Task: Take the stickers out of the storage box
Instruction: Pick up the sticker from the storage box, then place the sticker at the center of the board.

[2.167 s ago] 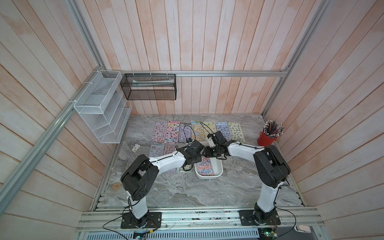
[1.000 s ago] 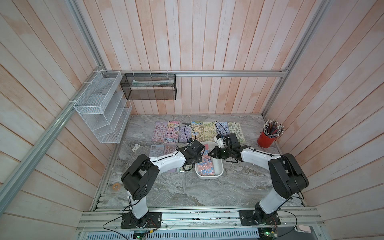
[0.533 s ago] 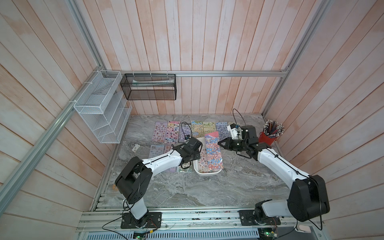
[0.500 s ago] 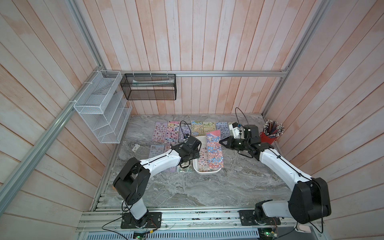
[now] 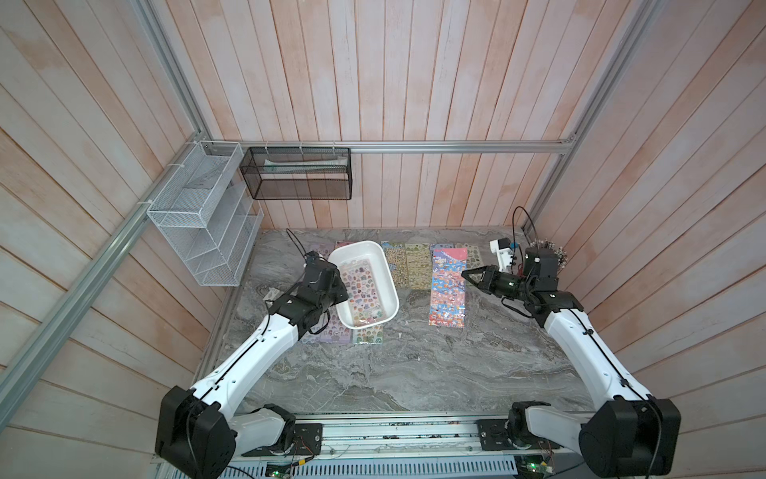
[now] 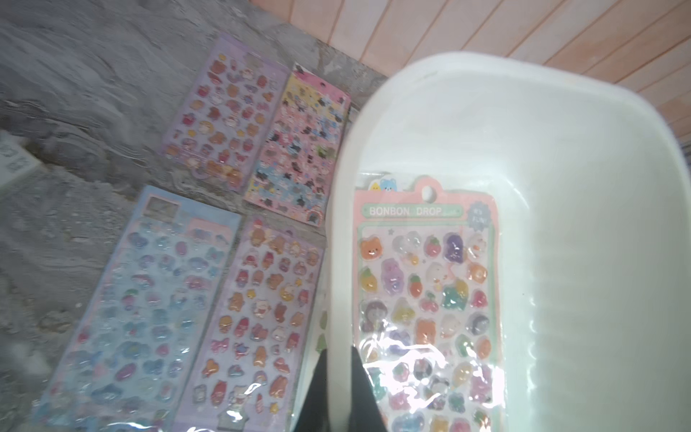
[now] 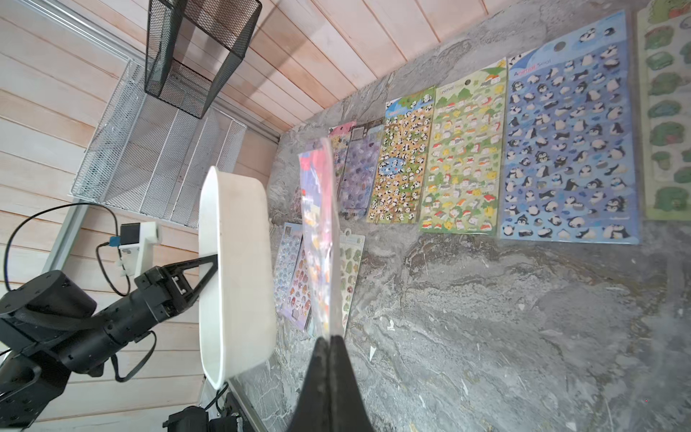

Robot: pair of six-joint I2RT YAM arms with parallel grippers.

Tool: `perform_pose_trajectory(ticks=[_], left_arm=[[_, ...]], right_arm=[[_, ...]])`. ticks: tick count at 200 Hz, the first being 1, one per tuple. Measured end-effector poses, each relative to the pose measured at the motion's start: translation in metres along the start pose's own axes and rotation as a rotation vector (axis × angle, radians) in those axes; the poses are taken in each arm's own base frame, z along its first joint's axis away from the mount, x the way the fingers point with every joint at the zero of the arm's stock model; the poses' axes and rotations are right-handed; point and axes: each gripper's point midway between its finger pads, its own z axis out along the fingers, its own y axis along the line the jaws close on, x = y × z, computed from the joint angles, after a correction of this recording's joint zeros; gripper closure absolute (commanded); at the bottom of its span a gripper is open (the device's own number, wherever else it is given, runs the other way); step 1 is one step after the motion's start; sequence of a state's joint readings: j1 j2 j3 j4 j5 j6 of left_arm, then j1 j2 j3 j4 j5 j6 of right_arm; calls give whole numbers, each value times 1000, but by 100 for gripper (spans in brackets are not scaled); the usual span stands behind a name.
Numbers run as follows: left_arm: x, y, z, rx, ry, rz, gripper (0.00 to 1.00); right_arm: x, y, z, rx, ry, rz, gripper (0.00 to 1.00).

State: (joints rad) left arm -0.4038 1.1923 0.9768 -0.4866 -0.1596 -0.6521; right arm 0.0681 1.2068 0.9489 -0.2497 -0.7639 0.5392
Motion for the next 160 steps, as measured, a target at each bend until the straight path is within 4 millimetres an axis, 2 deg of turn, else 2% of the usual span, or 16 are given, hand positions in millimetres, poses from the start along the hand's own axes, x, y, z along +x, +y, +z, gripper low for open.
perform_pose_trajectory(ticks=[17, 31, 63, 83, 116, 160], left_arm=[[-10, 22, -17, -25, -35, -20, 100], [-17, 33, -30, -26, -59, -32, 100], [-28, 44, -49, -16, -95, -39, 100], [-26, 46, -52, -14, -86, -32, 100], [-20, 49, -53, -5, -66, -17, 100], [-21, 47, -59, 13, -73, 2, 100]], right_arm=[[15, -6, 16, 1, 56, 16, 100], [33, -14, 34, 1, 121, 36, 100], [86, -38, 76, 28, 268, 106, 100], [105, -48, 99, 40, 327, 131, 100], [125, -69, 126, 79, 370, 182, 100], [131, -87, 147, 104, 358, 227, 100]])
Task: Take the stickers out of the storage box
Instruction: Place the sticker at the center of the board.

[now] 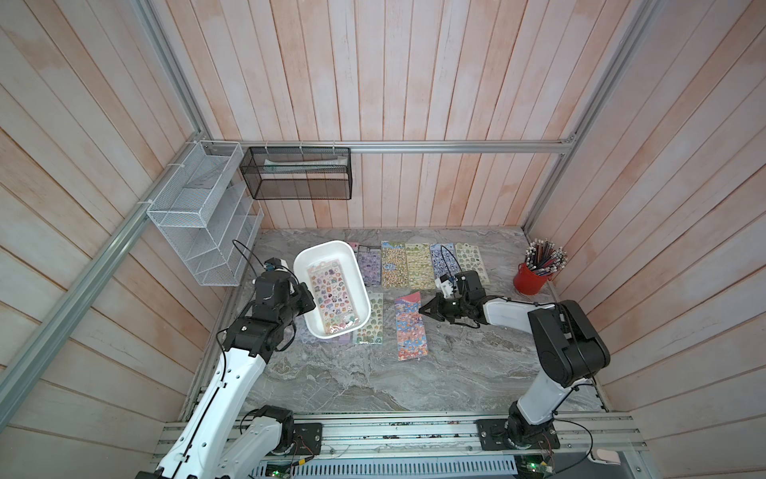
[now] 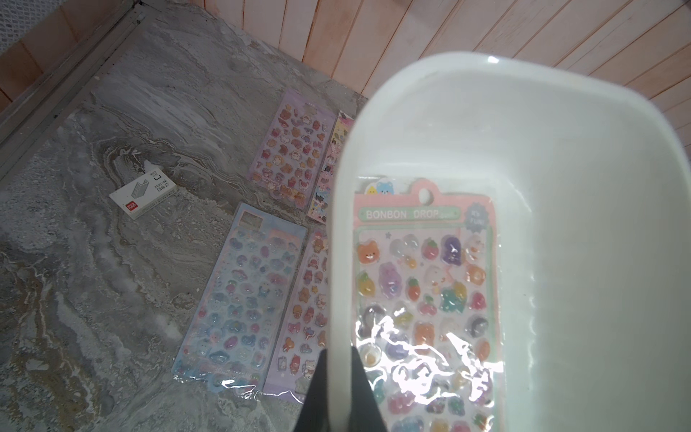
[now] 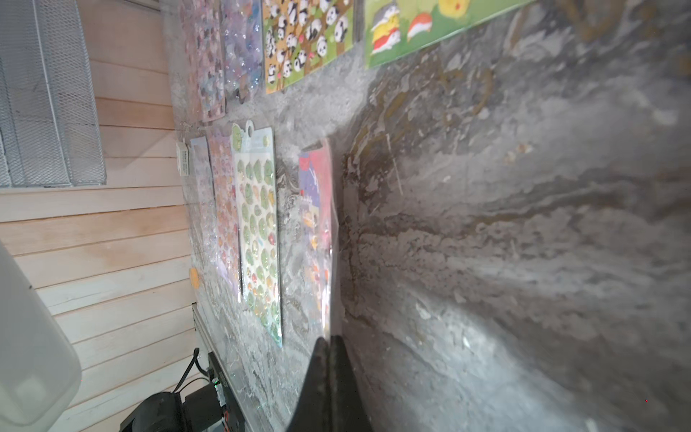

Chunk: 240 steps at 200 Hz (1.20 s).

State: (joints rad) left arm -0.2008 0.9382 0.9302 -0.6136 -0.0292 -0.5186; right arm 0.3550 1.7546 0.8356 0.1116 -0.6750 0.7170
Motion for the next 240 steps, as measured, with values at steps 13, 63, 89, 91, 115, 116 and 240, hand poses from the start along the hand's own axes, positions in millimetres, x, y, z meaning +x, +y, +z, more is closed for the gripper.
perform_pose_trajectory(ticks=[13, 63, 89, 91, 115, 116, 240], left_arm=[[-1, 1, 0, -1, -2, 3, 100], [-1, 1, 0, -1, -2, 19, 100], [-1, 1, 0, -1, -2, 26, 100], [-1, 1, 0, -1, -2, 26, 100], [-1, 1, 0, -1, -2, 26, 100], [-1, 1, 0, -1, -2, 26, 100], [2, -2, 4, 17, 19, 25, 100]], right_arm=[[0, -3, 6, 4, -1, 11, 100], [-13, -3, 22, -2, -25, 30, 100], [-22, 1, 25, -13, -46, 28, 100], [-22, 1, 26, -13, -47, 30, 100], [-25, 2, 31, -17, -49, 32, 100], [-25, 2, 32, -17, -48, 32, 100], [-23, 6, 44, 0, -16, -5, 72]])
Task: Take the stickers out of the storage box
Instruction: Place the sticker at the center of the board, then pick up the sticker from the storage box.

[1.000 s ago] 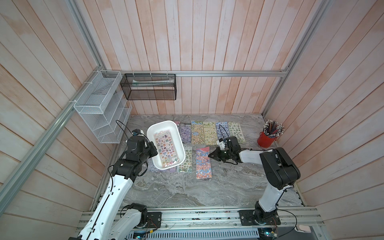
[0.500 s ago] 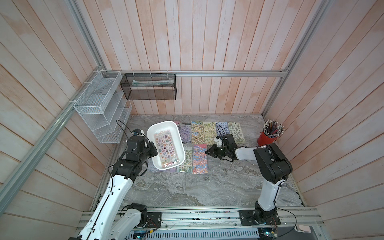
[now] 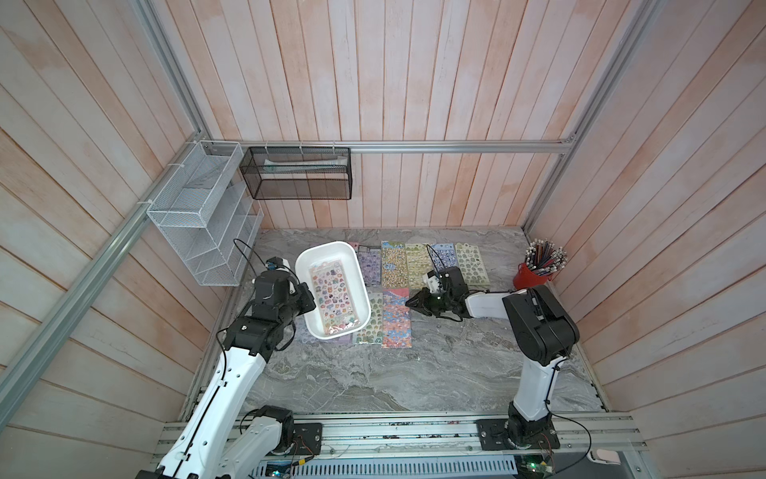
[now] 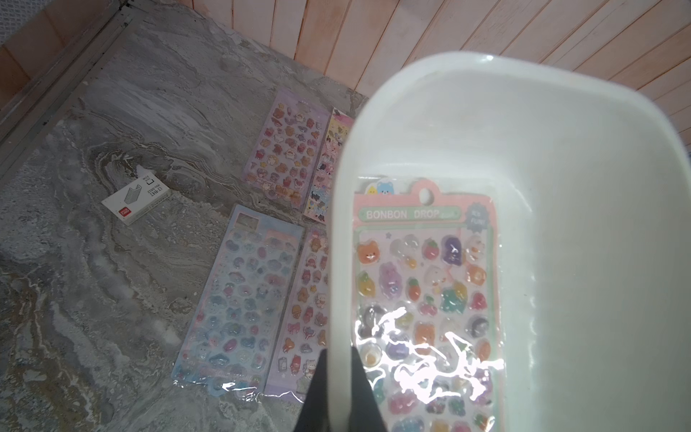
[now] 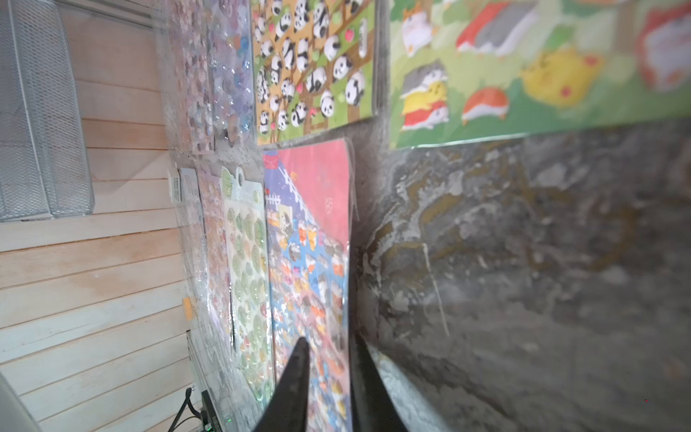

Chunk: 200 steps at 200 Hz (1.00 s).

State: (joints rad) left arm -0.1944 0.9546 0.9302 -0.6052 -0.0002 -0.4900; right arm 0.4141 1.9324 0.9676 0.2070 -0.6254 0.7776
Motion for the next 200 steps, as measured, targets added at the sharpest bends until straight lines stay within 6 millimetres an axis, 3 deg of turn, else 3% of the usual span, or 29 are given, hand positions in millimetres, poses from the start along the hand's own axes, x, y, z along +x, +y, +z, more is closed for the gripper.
perform_pose_trajectory(ticks=[26, 54, 73, 110, 143, 170, 200], left_arm=[[6, -4, 8, 5, 29, -1, 100], [25, -31, 23, 54, 89, 29, 100], [45, -54, 37, 88, 143, 47, 100], [96, -100, 73, 109, 257, 105, 100], [132, -148, 107, 130, 324, 129, 100], [151, -194, 133, 163, 348, 128, 100], [175, -230, 155, 187, 371, 119, 100]], right_arm=[[-4, -3, -7, 11, -6, 2, 68], [-20, 6, -34, 10, -63, -22, 68], [-36, 15, -69, -4, -141, -44, 69], [-64, 15, -157, 24, -327, -69, 70], [-60, 29, -212, 67, -426, -129, 74], [-46, 42, -228, 76, -437, -169, 80], [-33, 34, -223, 136, -397, -174, 87]])
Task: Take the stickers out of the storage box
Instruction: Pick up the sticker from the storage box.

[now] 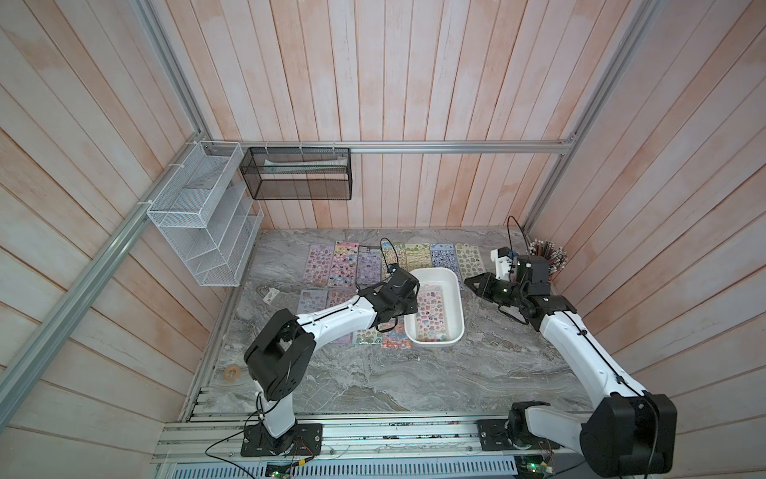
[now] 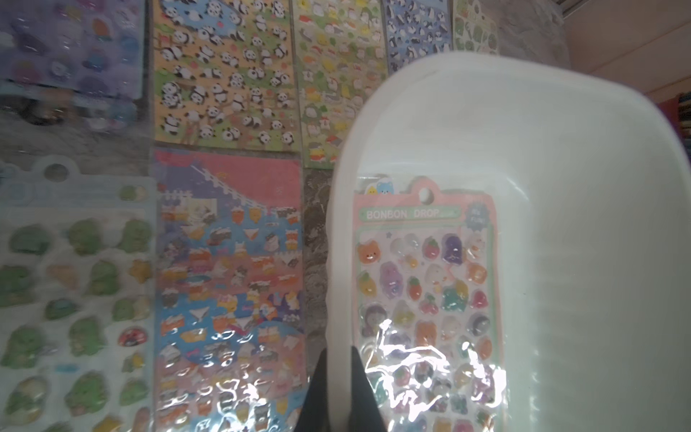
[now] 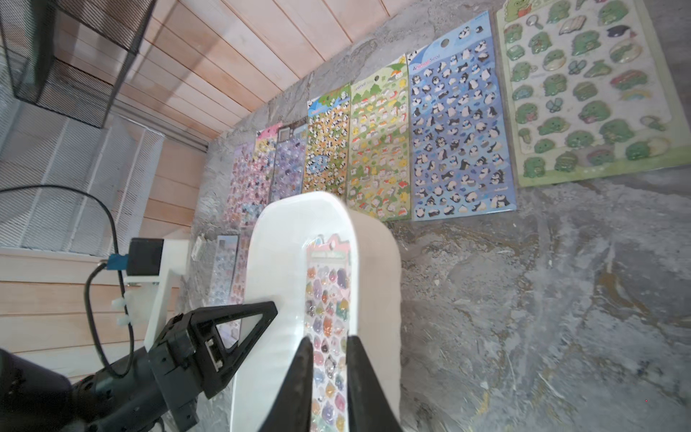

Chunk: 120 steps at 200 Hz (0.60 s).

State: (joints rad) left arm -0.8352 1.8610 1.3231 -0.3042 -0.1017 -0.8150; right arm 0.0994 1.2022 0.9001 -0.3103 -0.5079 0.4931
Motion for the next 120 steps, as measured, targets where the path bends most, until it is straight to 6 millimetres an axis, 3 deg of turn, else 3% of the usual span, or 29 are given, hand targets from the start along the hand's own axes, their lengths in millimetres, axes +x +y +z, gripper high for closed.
perform_pose_trajectory(ticks=[33, 59, 120], left_arm=[[10, -20, 31, 0, 24, -8, 100], [18, -24, 48, -12, 42, -29, 100], [32, -18, 61, -58, 69, -46, 100]], right_arm=[[22, 0, 10, 63, 59, -53, 91], [41, -3, 27, 109, 125, -93, 93], [72, -55, 64, 283, 249, -93, 93]])
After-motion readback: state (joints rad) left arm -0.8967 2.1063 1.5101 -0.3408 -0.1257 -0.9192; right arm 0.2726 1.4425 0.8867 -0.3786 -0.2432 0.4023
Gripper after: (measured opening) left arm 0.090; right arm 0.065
